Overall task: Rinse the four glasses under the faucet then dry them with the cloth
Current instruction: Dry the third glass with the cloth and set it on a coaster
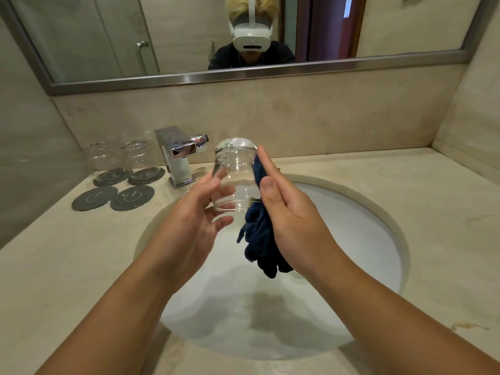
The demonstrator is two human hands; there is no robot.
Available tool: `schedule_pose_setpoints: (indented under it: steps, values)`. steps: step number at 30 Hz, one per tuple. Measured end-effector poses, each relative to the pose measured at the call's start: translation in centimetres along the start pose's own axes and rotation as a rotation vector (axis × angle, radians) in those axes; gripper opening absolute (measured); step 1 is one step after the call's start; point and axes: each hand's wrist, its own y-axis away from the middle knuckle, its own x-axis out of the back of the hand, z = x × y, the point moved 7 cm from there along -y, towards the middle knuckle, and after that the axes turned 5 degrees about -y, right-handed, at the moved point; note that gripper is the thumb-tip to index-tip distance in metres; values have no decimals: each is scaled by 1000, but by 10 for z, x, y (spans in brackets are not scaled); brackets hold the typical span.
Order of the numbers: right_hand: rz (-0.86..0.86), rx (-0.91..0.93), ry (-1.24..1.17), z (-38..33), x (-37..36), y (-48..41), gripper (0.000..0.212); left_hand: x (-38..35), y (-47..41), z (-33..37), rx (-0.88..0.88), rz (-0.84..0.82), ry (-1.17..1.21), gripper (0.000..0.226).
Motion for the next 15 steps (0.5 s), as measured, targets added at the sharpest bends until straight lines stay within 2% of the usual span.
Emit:
schedule_pose_setpoints:
  steps: [2, 6, 9, 10, 13, 15]
  values:
    - [-28, 31, 54, -2, -4, 1, 47, 2, 1, 1, -24, 16, -19, 51]
    - [-54, 71, 64, -3, -7, 1, 48, 3, 4, 2, -94, 35, -180, 71]
    - [-39, 22, -32, 3, -4, -2, 44, 3, 5, 5, -120, 25, -134, 60]
    - [-38, 7, -72, 4, -3, -3, 42, 1, 5, 6, -119, 9, -108, 61]
    - [-22, -23, -138, 10, 0, -6, 43, -3, 4, 4, -94, -27, -50, 86]
    - [-16, -37, -124, 13, 1, -7, 42, -4, 3, 1, -62, -17, -77, 81]
